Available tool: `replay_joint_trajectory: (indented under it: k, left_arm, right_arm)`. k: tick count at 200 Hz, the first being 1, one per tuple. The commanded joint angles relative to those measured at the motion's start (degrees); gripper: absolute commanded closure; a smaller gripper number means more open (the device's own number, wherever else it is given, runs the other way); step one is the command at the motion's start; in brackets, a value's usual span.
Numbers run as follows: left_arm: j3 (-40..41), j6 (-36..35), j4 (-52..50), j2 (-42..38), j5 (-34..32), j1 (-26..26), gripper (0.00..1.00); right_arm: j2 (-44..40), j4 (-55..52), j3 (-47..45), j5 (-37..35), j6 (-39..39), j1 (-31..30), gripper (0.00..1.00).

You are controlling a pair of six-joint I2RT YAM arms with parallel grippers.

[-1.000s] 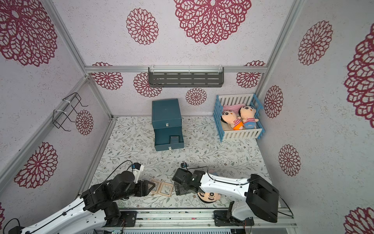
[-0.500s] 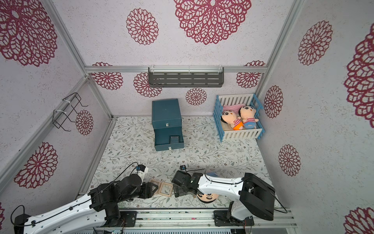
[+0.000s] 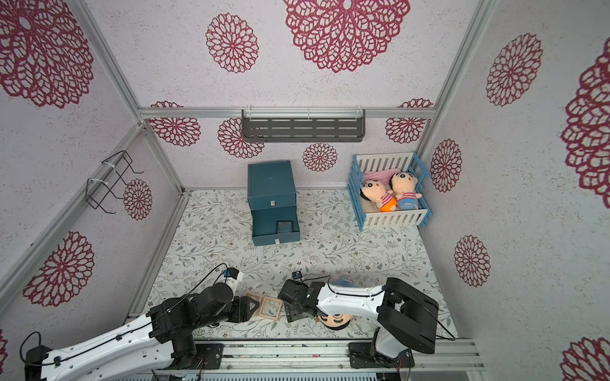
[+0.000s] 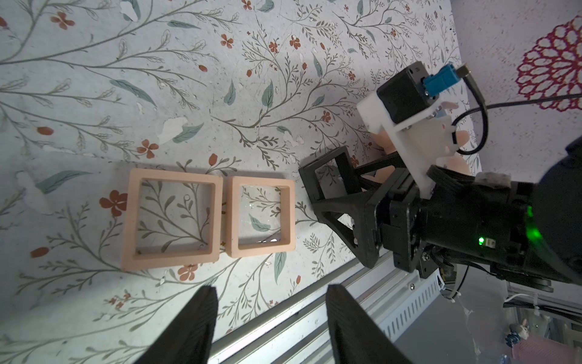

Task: Place the brooch boxes into the drawer by color
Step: Pick up the brooch box from the center of the board.

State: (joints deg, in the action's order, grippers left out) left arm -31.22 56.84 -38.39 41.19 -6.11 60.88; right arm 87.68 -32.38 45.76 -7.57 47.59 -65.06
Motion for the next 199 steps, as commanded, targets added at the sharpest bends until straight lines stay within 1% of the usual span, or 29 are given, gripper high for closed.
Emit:
replay_joint_trajectory:
  k: [1, 61, 109, 149, 173, 199]
  left_arm:
    - [-1.12, -0.63, 1.12, 0.16, -0.51, 0.73, 0.38]
    - [-1.3, -0.6, 1.05, 0.14, -0.71, 0.72, 0.38]
    - [-1.97, -0.83, 1.13, 0.41, -1.29, 0.73, 0.38]
    - [-4.99, -2.48, 0.1, 1.91, -2.87, 0.32, 0.37]
    - [-6.43, -3.55, 0.31, 2.41, -0.72, -3.07, 0.37]
    - [-7.5, -4.91, 0.34, 1.56, 3.13, -10.14, 0.37]
  right_arm:
    - [0.98, -0.69, 0.03, 0.45, -0.23, -0.33, 0.22]
    - [0.35, -2.64, 1.67, -1.28, -0.11, -0.31, 0.38]
    - [-2.5, -6.48, 6.17, -3.39, 0.47, 0.25, 0.48]
    - [-3.83, -10.37, 12.86, -4.2, 0.14, 2.5, 0.5]
    - [-3.11, -12.51, 18.42, -4.67, -1.59, 4.34, 0.5]
    - [-1.0, -15.0, 25.63, -4.83, -3.76, 6.27, 0.51]
